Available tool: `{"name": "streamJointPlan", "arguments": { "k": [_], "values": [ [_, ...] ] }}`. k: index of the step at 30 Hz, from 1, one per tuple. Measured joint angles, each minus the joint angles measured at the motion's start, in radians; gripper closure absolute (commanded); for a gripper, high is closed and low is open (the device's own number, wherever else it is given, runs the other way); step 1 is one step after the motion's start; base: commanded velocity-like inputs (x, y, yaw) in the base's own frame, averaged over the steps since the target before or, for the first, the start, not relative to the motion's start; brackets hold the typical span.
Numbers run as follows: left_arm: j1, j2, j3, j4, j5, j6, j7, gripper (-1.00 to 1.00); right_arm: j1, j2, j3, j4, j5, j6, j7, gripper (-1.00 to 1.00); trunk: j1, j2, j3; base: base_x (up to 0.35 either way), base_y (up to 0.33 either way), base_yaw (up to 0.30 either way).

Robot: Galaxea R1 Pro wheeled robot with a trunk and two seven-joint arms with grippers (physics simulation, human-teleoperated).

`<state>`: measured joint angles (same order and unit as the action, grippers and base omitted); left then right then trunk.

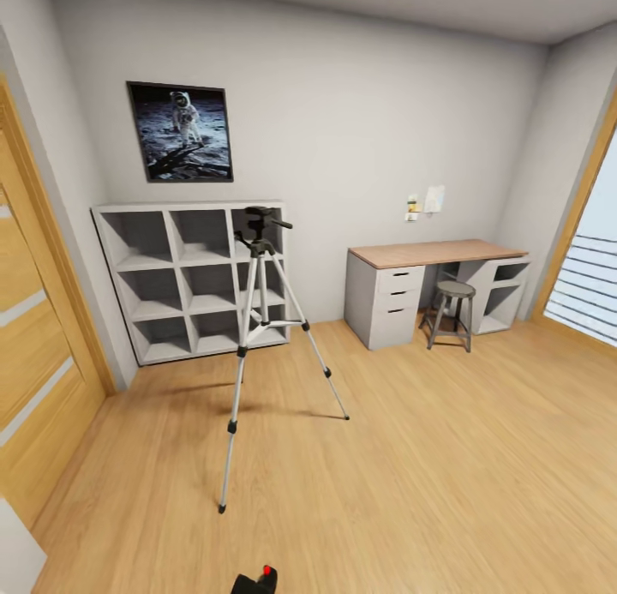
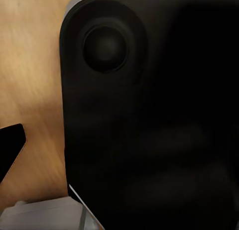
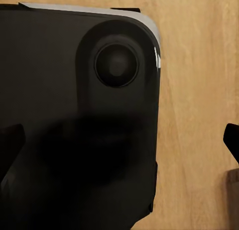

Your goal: Attach the digital camera to the camera tripod in the bedroom.

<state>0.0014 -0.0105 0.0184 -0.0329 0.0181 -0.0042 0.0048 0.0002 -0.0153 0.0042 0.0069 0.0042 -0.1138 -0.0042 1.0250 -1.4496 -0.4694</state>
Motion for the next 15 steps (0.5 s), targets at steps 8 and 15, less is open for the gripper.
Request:
{"name": "streamJointPlan", "arguments": {
  "k": [8,15],
  "values": [
    [0.0,0.0,0.0,0.0,0.0,0.0,0.0,-1.0,0.0,0.001,-0.001,0.0,0.0,-0.003,0.0,-1.0,0.0,0.0,0.0,0.0,0.034,-0.005],
    [0.0,0.0,0.0,0.0,0.0,0.0,0.001,-1.0,0.0,0.002,-0.002,0.0,-0.006,-0.003,0.0,-1.0,0.0,0.0,0.0,0.0,0.006,-0.148]
  ]
}}
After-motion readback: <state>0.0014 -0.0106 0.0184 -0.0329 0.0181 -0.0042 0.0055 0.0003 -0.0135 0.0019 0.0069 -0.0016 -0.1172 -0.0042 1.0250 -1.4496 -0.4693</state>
